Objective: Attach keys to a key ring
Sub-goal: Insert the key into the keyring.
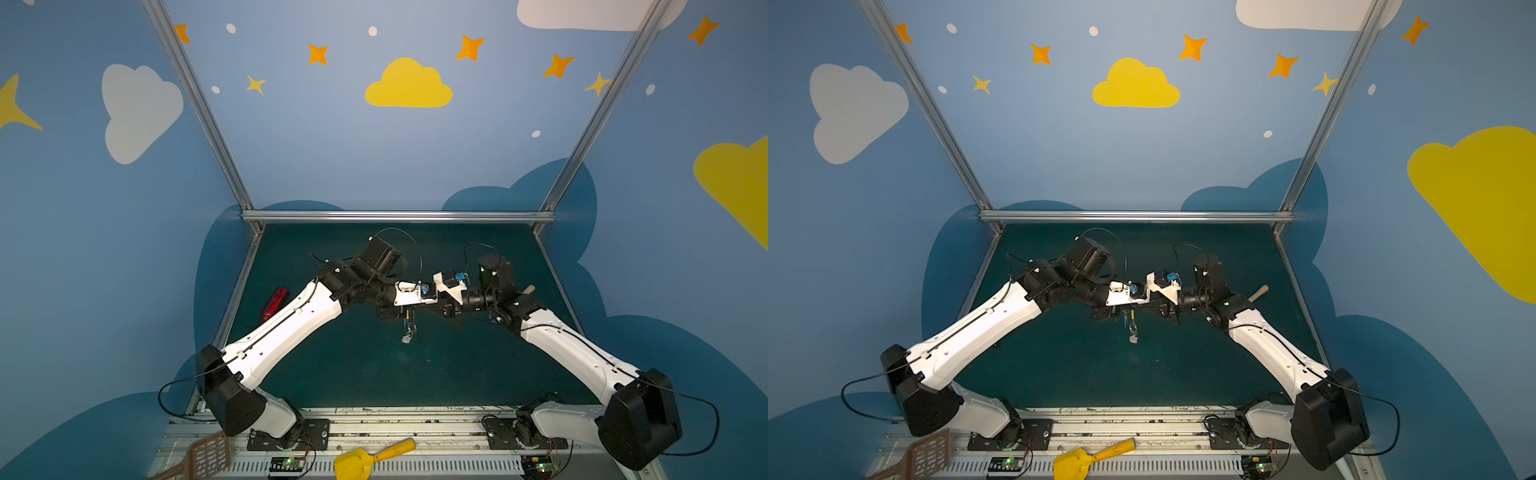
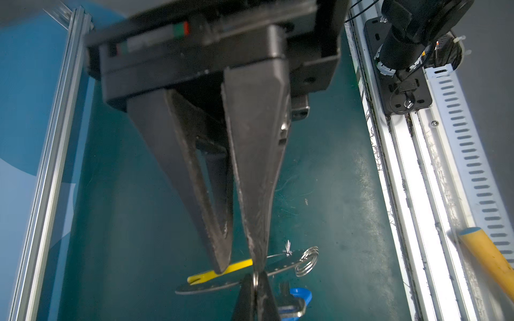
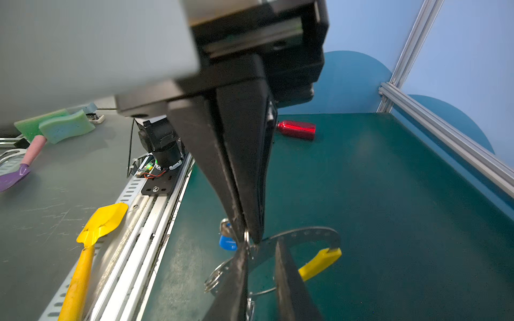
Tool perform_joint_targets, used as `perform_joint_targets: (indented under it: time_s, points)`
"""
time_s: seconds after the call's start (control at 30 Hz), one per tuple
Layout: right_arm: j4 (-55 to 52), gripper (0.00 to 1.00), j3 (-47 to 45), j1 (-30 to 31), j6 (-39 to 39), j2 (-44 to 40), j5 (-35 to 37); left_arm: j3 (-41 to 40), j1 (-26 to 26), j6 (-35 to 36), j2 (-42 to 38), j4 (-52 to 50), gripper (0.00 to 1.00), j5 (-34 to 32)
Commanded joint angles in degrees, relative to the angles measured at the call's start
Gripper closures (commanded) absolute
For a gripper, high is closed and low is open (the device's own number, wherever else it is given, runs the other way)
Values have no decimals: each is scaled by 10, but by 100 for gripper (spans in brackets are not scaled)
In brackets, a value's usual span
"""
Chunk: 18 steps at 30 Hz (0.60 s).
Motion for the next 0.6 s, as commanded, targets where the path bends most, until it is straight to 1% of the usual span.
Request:
perform_joint_targets:
  time_s: [0.0, 0.27, 0.47, 0.57]
  points:
    - [15, 81, 1, 3, 6, -8, -18, 0, 4, -11, -15, 13, 96, 14]
    - [-11, 82, 16, 11, -19, 16, -33, -3, 5, -7, -21, 13, 96, 13]
    - [-31, 82, 18, 12, -30, 21, -29, -6, 8, -7, -27, 15, 96, 15]
    - [-25, 85, 21, 13, -25, 24, -34, -8, 9, -8, -28, 17, 96, 20]
